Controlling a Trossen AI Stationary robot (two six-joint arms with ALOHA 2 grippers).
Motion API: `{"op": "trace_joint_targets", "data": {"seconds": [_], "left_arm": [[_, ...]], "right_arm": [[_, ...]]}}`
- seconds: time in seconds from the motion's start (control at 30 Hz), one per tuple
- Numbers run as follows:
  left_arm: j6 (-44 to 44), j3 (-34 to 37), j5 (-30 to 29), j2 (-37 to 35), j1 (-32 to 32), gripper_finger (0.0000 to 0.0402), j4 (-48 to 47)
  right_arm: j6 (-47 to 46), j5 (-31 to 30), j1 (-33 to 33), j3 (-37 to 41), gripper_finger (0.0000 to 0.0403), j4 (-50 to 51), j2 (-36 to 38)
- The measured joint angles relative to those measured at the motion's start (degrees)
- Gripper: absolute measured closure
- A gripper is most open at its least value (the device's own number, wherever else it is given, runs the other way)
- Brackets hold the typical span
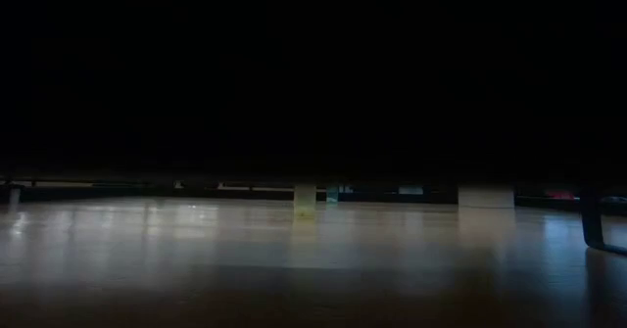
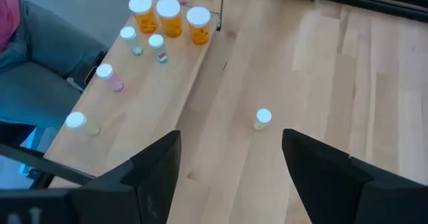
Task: Pick and place medicine bottles onto shelf by color
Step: Put the top yellow pill bottle on the shelf aligned with the other yellow pill bottle
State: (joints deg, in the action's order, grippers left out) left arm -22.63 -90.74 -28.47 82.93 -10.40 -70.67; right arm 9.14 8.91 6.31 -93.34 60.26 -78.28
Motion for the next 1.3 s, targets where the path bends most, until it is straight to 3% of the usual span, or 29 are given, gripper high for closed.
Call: {"op": "trace_joint_targets", "data": {"seconds": [0.3, 0.77, 1.3], "left_arm": [[-4.1, 0.0, -2.6, -4.7, -5.1, 0.0175, -2.4], [-7.3, 0.0, -5.1, -5.0, -10.3, 0.0173, -6.0], [-8.8, 0.0, -6.5, -5.0, -11.7, 0.0175, -7.2]], "right_arm": [[-0.6, -11.4, 0.0, 0.0, 0.0141, -1.3, -9.5], [7.9, -11.4, -0.2, 0.0, 0.0141, -12.9, -28.1], [8.0, -10.5, -2.2, 0.0, 0.0141, -20.0, -38.1]]}}
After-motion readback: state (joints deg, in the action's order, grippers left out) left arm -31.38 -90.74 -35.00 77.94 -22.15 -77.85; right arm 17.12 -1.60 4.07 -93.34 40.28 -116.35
